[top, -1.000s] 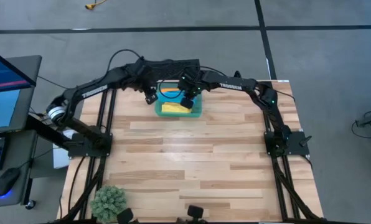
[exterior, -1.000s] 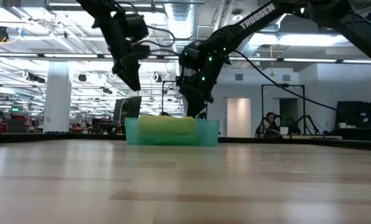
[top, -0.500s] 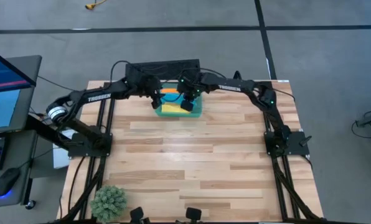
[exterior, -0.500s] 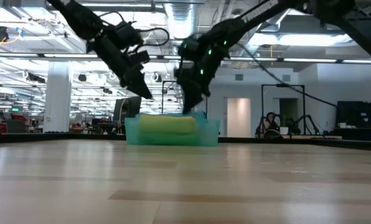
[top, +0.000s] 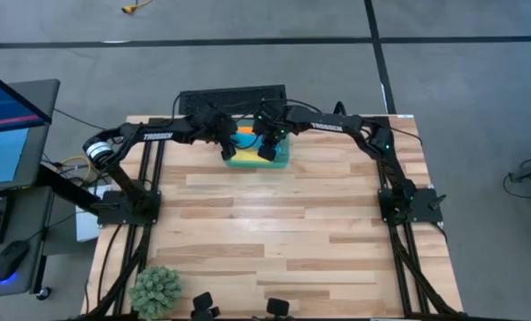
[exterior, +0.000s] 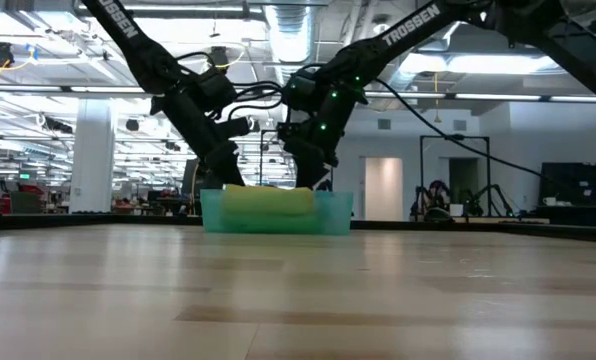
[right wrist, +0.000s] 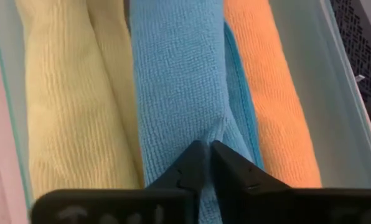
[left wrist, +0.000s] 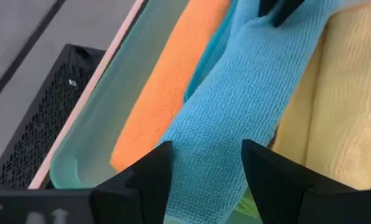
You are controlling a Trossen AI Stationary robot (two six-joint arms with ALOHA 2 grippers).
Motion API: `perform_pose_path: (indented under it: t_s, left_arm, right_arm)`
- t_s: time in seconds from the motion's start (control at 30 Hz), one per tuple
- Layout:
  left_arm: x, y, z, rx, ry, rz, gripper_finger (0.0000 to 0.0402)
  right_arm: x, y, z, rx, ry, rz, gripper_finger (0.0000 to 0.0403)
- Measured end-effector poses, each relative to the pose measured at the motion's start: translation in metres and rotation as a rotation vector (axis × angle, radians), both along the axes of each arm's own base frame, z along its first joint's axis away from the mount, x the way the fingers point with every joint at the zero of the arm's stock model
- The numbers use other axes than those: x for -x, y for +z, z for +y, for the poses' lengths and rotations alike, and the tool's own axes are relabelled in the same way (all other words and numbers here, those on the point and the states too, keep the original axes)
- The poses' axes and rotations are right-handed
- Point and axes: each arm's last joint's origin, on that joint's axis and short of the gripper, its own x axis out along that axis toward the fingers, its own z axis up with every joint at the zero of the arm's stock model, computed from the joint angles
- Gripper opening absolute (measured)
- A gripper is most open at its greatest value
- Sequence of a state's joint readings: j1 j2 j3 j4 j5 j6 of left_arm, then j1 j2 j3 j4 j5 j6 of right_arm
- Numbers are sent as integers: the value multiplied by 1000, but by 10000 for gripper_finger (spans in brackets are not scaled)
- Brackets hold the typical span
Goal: Roll microfiber towels into tight, uniform cylinder then place into a basket
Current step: Return to Home Position
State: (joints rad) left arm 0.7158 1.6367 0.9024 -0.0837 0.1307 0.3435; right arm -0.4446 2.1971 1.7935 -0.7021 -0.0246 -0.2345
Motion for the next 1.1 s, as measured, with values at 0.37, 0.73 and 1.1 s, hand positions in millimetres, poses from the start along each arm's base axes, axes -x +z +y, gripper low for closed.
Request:
perform_pose_path:
  t_s: [0.37,0.73,1.1]
  left_arm:
    - [2,-2,-1,18,4,25,185]
    - [11,30,-10,-4,32,-47,185]
    - [45,64,-78,-13,-67,-224,185]
  right_arm:
    - [14,28,-5,-2,-42,-27,160]
    - [40,64,7,-17,-10,37,176]
    - [45,41,62,-81,78,164,150]
